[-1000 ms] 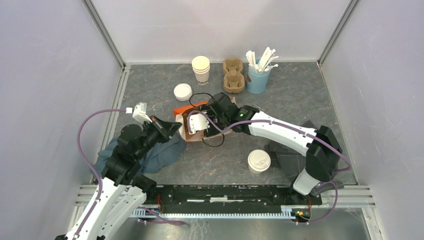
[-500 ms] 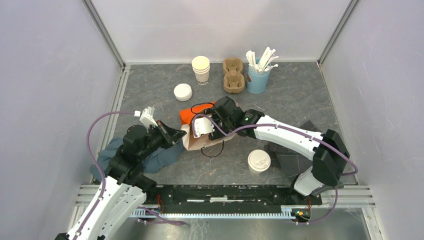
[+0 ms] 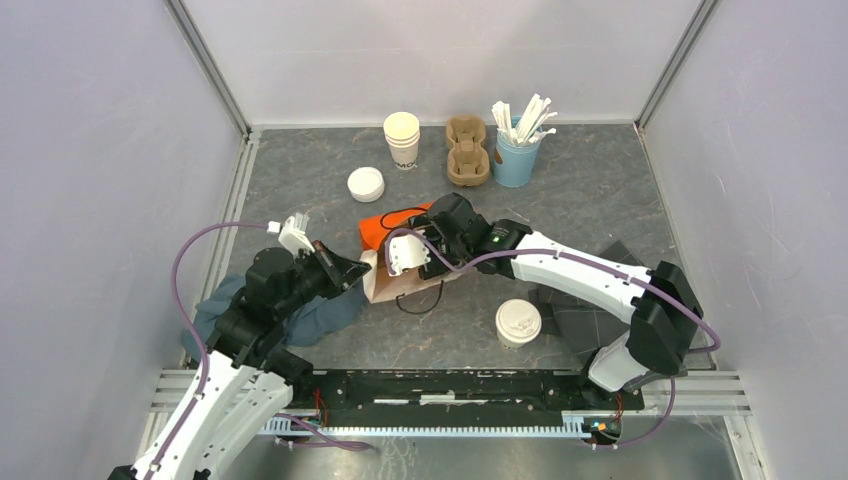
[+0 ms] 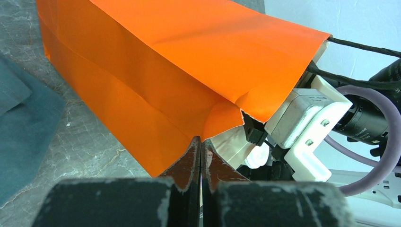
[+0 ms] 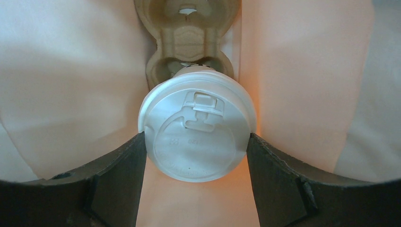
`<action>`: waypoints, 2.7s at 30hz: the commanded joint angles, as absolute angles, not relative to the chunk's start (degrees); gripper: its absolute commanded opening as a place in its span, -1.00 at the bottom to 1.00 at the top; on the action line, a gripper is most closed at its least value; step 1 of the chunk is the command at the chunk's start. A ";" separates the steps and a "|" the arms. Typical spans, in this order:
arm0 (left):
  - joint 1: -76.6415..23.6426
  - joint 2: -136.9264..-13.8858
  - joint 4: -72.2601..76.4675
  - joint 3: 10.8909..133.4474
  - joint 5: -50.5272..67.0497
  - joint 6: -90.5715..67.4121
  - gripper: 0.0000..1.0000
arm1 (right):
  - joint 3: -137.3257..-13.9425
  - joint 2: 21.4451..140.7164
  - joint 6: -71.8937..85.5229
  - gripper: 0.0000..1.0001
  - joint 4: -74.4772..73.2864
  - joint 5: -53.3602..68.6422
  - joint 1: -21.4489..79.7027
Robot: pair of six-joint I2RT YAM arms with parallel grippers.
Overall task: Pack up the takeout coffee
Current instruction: Place the coffee cup on the cup tray.
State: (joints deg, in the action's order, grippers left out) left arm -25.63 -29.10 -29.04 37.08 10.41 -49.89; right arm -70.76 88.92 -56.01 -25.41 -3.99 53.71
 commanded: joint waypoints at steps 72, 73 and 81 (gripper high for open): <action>-24.55 -45.27 -46.04 54.09 23.62 -62.00 -0.96 | -69.86 85.59 -42.20 -0.09 -32.57 2.68 52.21; -24.40 -45.68 -45.98 54.24 23.62 -61.75 -0.97 | -70.02 86.35 -42.55 -0.09 -32.68 2.80 52.20; -22.59 -49.63 -48.50 57.02 22.59 -59.20 -0.96 | -72.28 90.76 -43.89 -0.08 -31.26 3.43 51.51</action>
